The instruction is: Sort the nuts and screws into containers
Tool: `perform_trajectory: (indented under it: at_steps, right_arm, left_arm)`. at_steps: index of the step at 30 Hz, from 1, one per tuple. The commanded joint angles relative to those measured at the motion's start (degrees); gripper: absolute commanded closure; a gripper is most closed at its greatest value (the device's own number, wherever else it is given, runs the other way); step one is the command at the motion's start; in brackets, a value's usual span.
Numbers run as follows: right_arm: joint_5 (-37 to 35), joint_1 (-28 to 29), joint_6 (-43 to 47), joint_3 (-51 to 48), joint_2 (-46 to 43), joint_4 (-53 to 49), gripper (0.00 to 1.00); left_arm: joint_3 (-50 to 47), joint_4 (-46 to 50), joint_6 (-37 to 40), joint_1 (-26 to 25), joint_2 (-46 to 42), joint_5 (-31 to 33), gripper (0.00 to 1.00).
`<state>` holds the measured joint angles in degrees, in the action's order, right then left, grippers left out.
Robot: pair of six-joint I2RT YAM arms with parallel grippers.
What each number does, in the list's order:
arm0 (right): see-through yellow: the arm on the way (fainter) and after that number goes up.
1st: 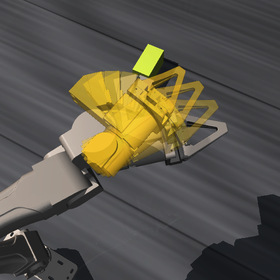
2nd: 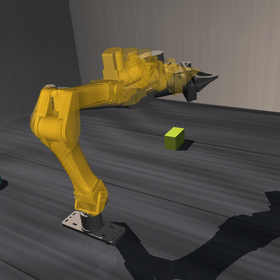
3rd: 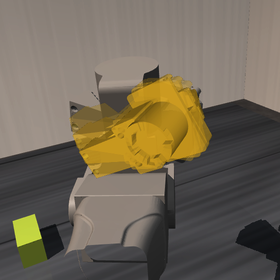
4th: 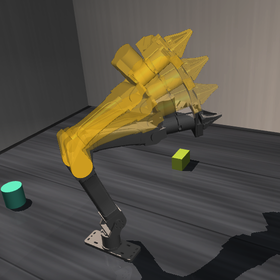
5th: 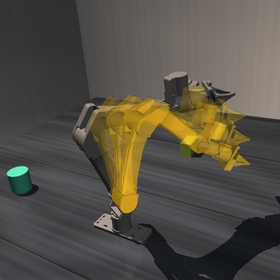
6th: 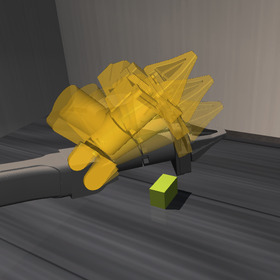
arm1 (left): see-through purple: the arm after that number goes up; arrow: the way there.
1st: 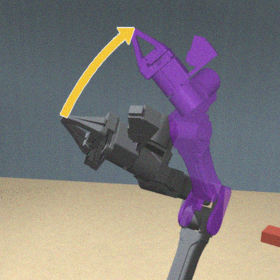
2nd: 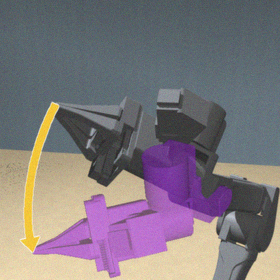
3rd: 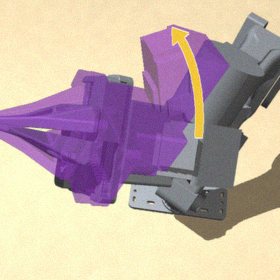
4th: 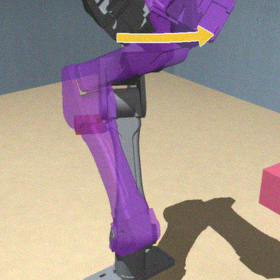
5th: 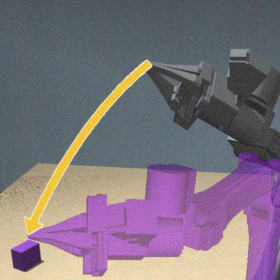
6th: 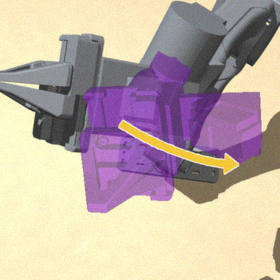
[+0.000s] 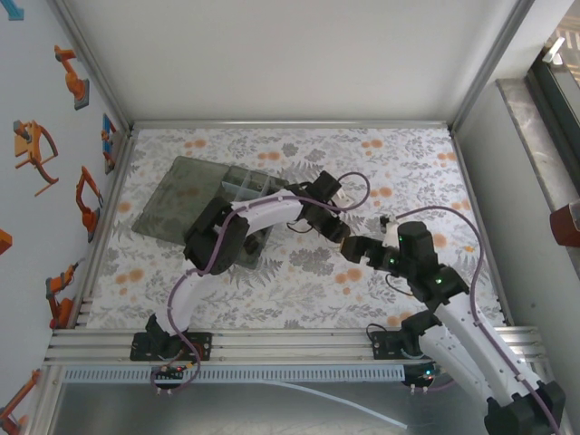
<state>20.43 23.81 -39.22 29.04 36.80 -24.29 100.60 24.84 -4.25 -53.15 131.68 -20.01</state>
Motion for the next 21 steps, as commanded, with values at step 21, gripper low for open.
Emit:
perform_trajectory:
  at_steps: [21]
  right_arm:
    - [-1.84, -0.33, -0.91, 0.77, -2.35, -5.98, 0.00]
  left_arm:
    - [14.99, 14.91, 12.62, -8.56, 11.06, 13.35, 0.55]
